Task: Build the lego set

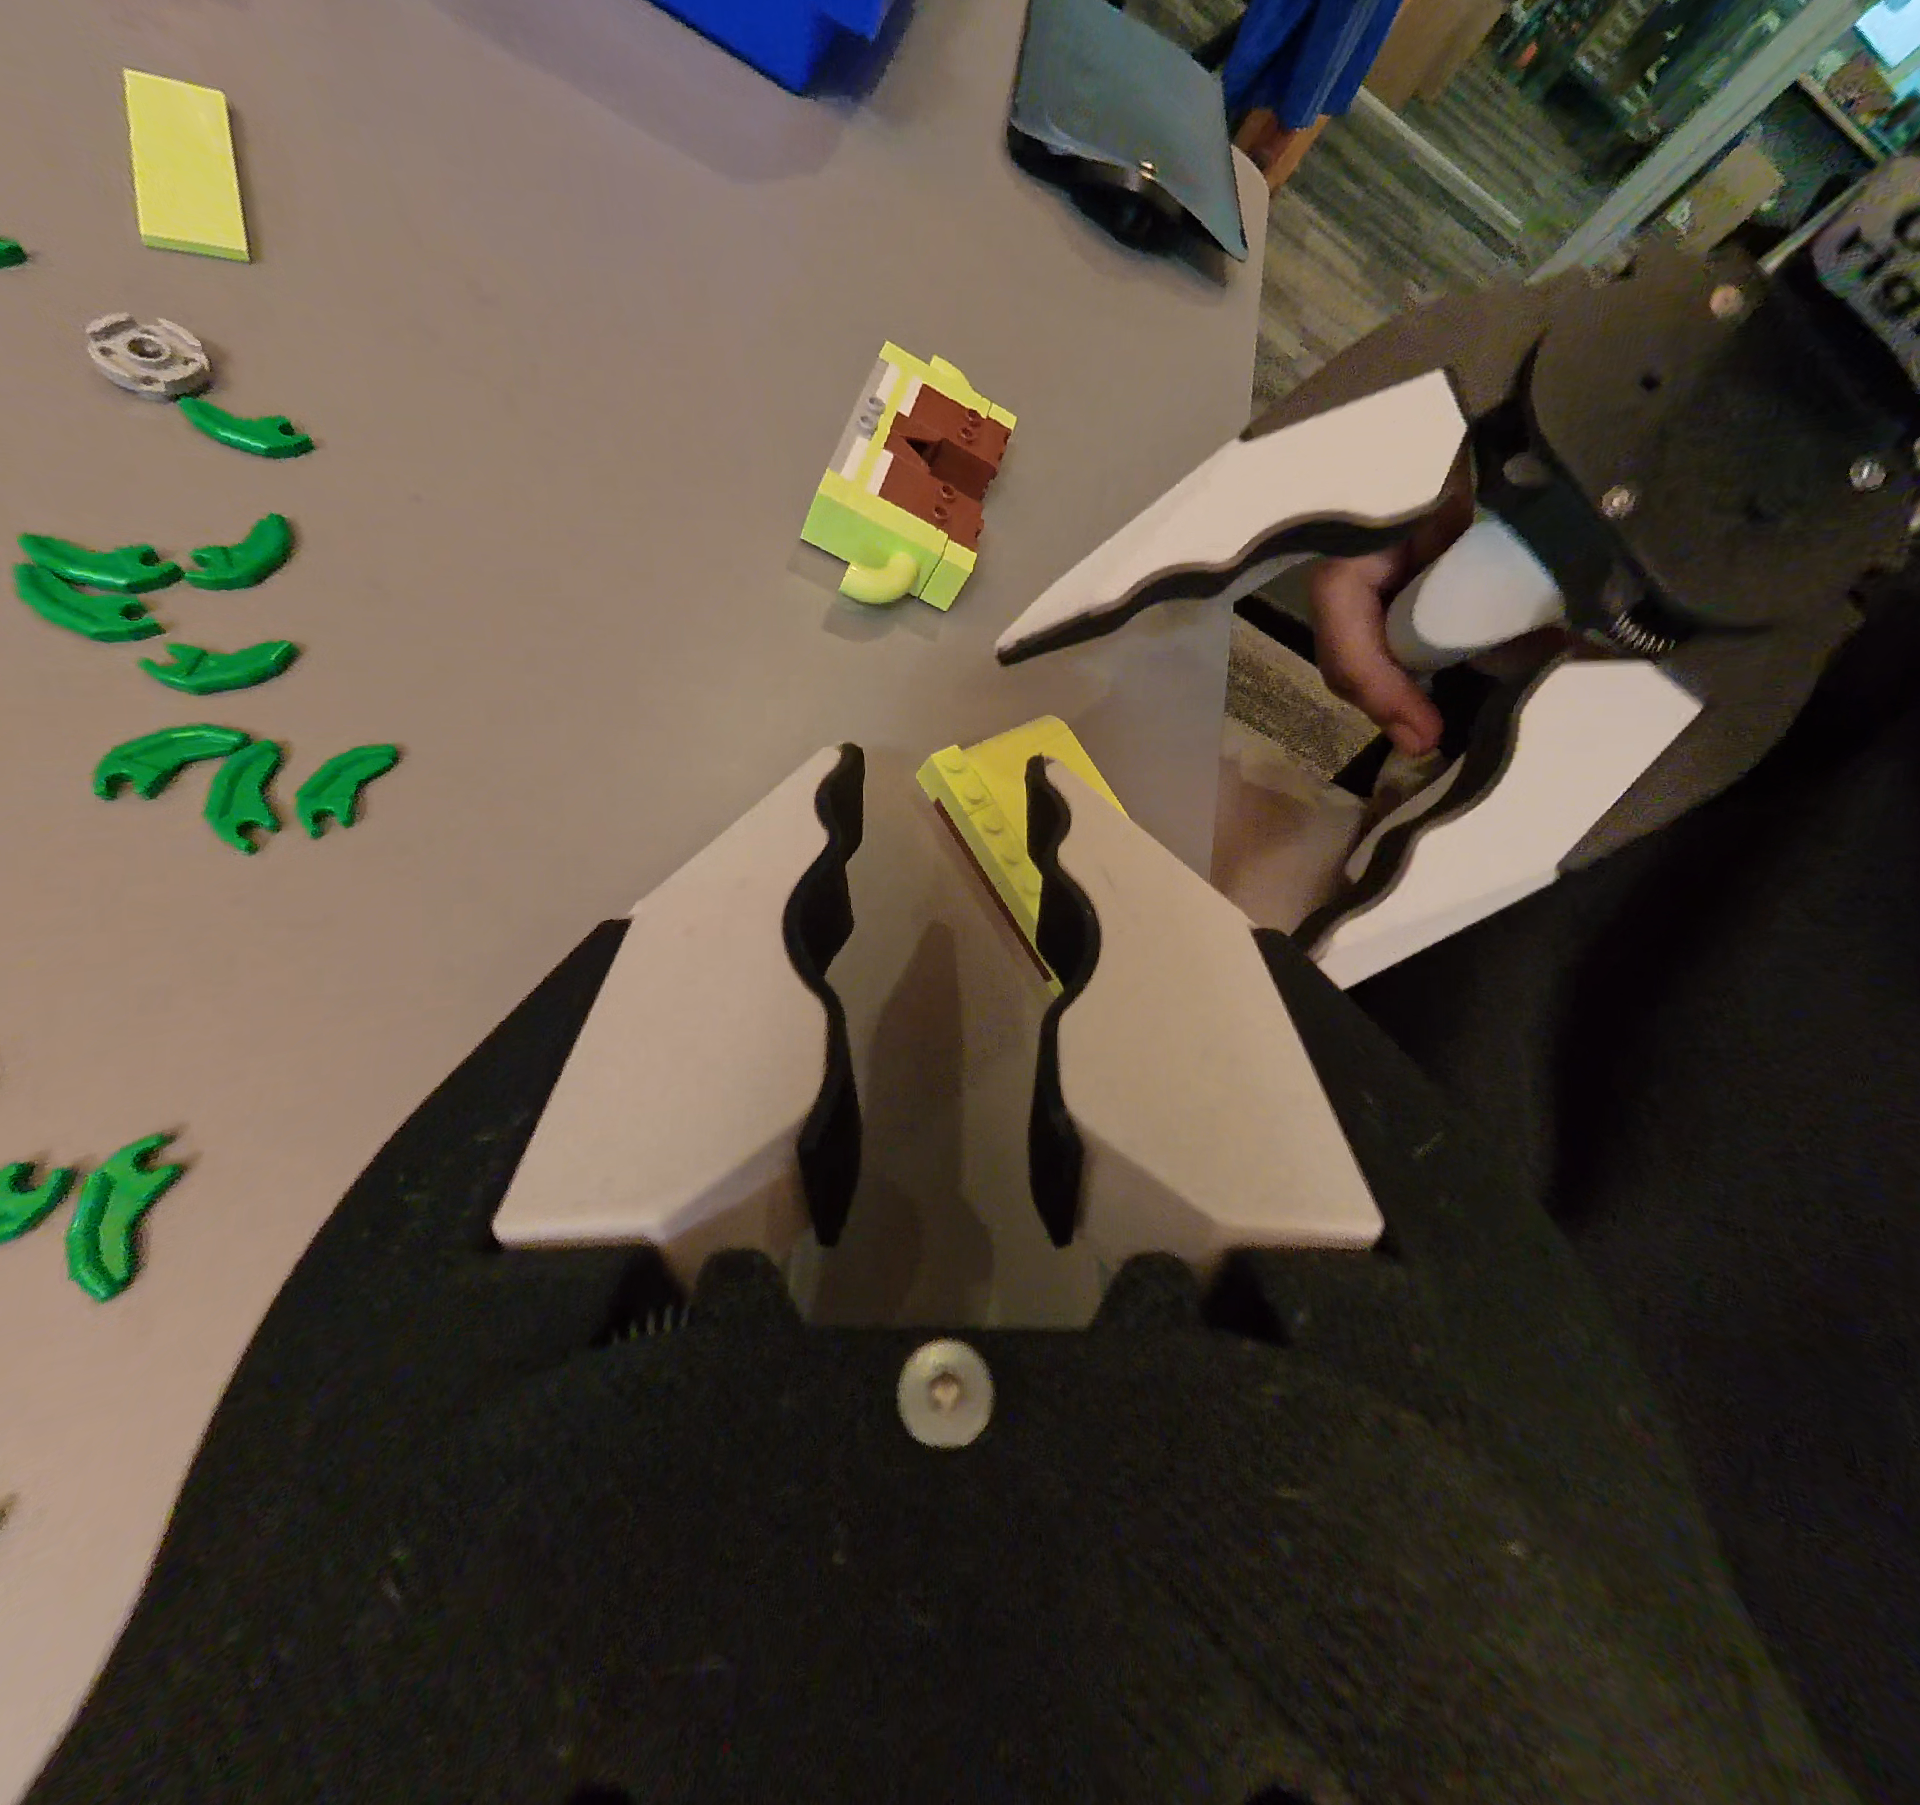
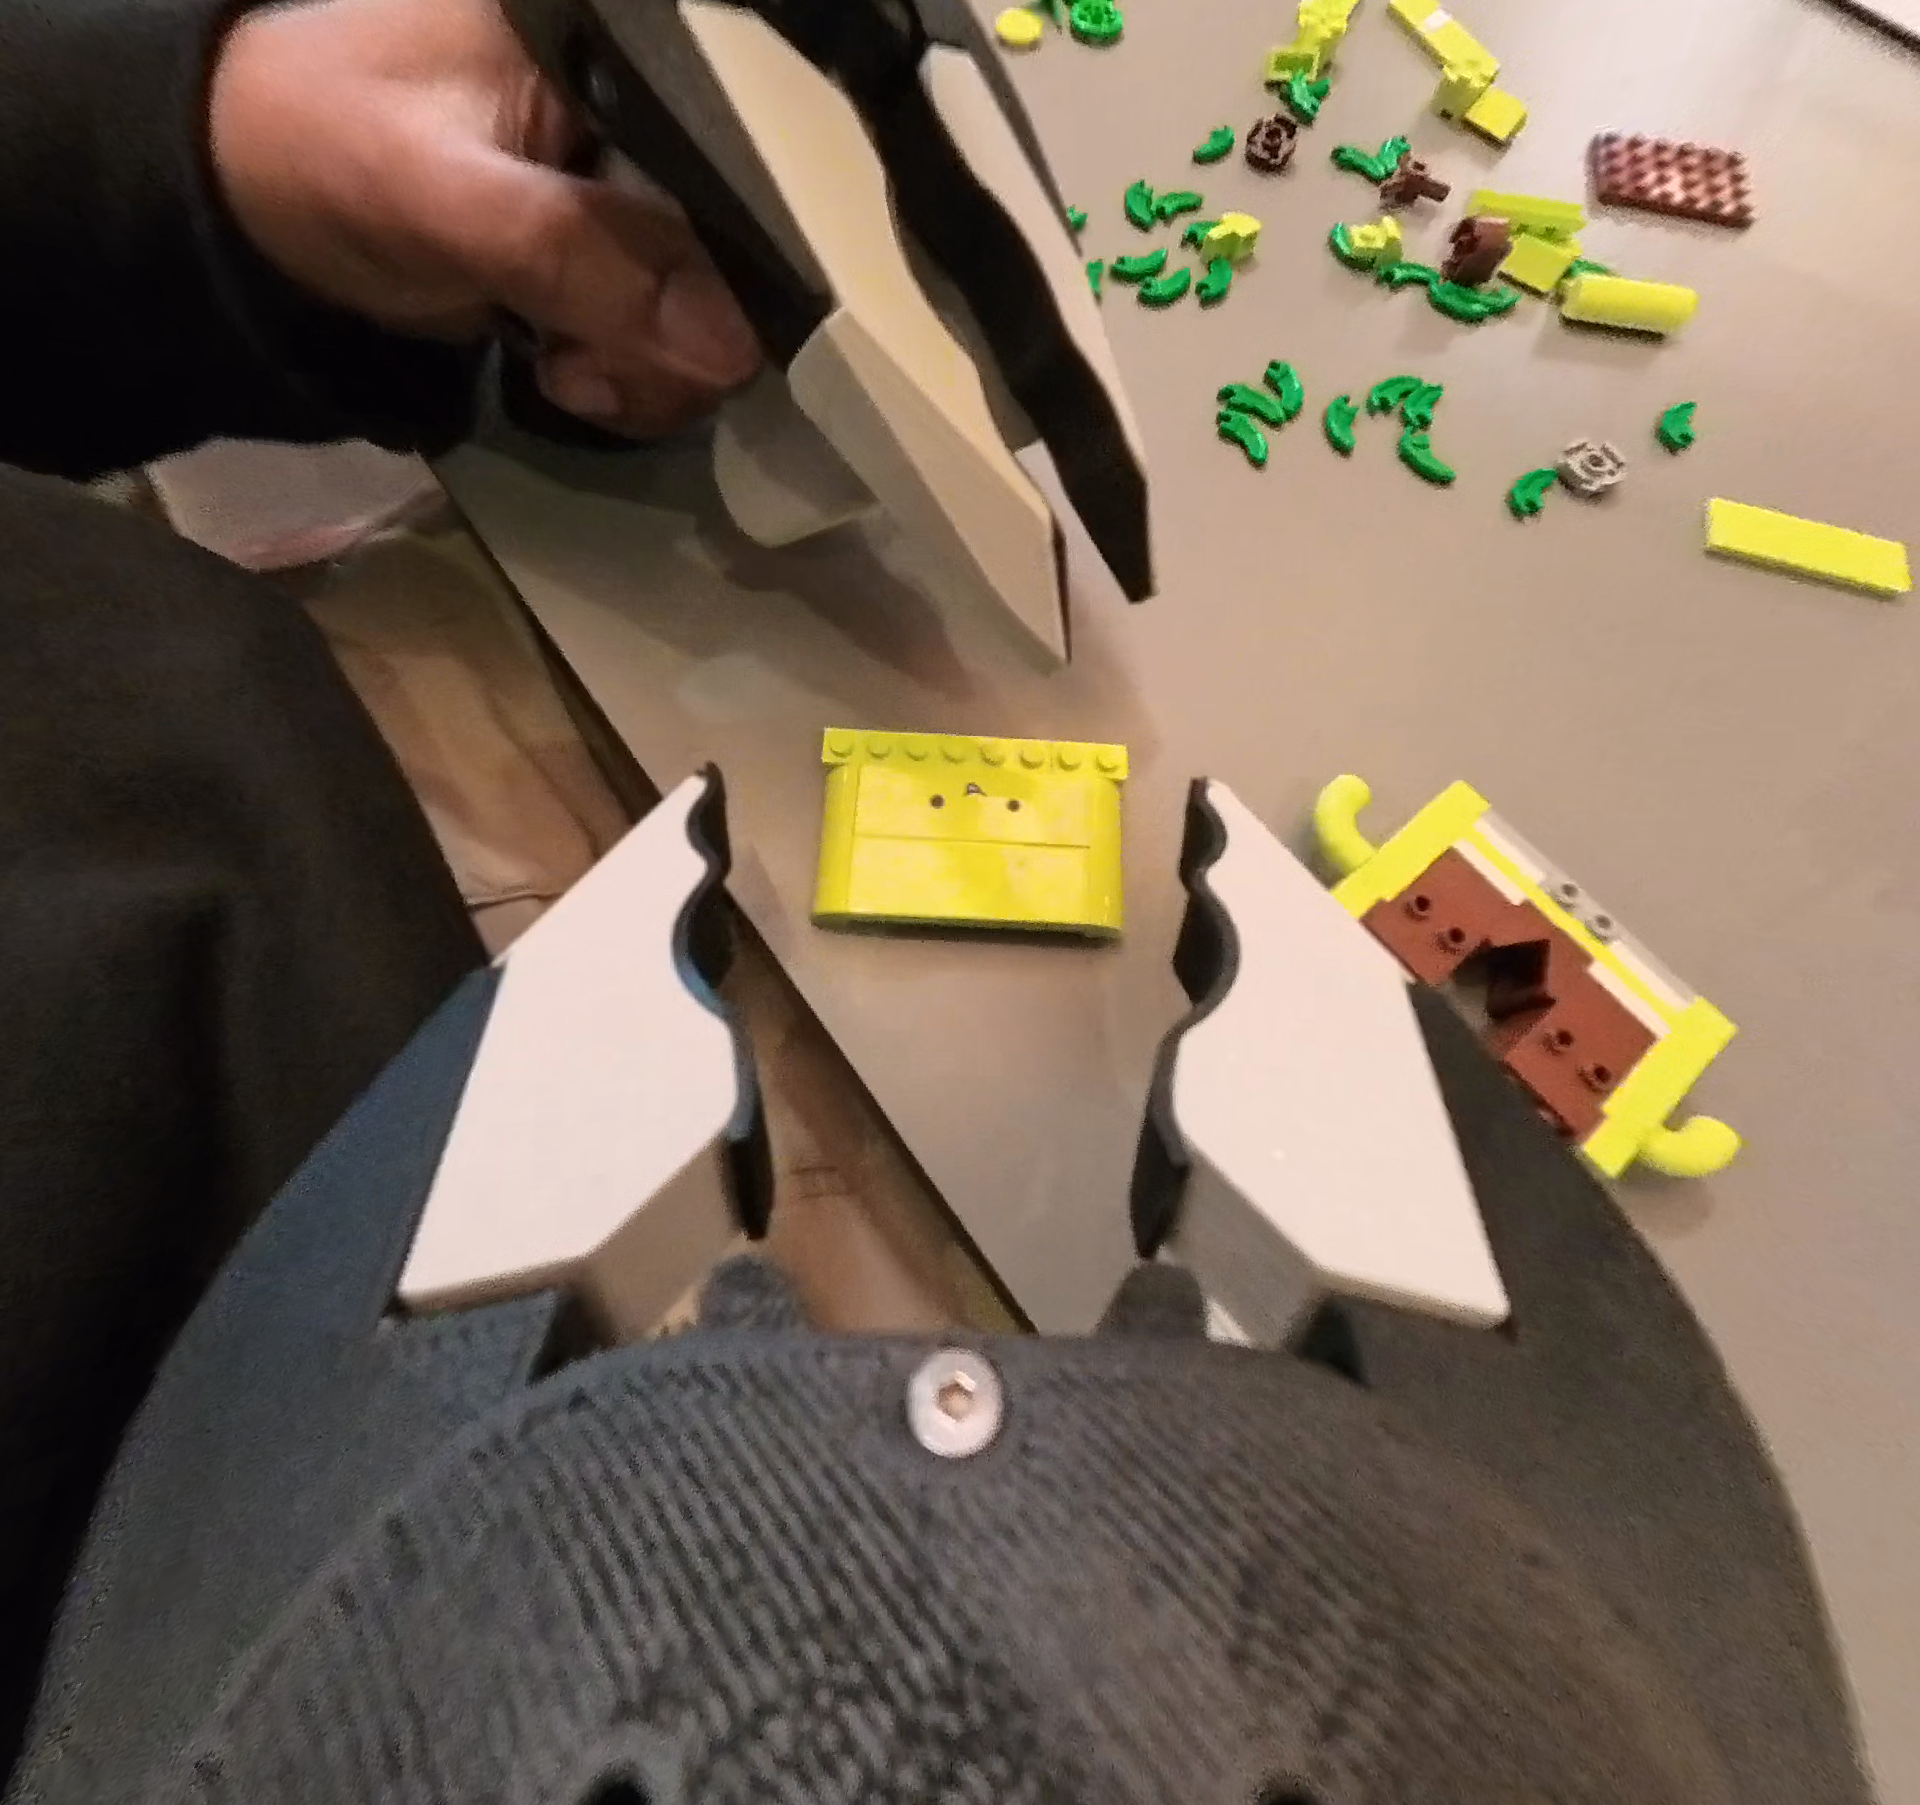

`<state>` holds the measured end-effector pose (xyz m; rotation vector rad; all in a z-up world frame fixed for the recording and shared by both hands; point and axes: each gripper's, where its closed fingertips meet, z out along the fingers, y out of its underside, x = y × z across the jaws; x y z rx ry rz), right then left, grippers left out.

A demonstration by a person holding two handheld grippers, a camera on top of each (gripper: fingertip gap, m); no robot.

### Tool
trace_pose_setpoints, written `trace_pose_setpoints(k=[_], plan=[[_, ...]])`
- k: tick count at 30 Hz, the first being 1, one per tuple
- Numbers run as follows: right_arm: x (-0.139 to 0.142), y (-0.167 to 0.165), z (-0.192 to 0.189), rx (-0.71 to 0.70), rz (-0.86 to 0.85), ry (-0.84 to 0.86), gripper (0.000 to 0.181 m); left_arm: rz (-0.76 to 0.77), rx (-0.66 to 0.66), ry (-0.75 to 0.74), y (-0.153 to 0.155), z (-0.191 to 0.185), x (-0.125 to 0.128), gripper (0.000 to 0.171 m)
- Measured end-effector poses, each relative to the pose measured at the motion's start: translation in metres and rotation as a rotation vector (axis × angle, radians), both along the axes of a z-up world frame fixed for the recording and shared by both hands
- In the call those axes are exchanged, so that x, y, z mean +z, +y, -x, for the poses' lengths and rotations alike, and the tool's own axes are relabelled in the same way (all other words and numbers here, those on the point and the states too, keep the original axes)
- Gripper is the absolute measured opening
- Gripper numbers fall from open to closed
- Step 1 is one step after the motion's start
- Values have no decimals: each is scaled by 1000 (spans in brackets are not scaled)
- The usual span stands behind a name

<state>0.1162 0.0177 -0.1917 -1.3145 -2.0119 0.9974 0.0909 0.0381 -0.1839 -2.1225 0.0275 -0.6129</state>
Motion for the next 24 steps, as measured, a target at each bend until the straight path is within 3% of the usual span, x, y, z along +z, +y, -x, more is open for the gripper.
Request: trace_pose_setpoints(k=[4, 10, 24], plan=[[-11, 3, 1, -20, -109, -24, 82, -6, 1, -12, 0, 0, 1, 29], [-21, 1, -3, -5, -17, -87, 65, -8, 0, -21, 0, 1, 2, 29], [-18, 10, -3, -26, 6, -72, 63, -14, 0, -36, -1, 1, 3, 30]])
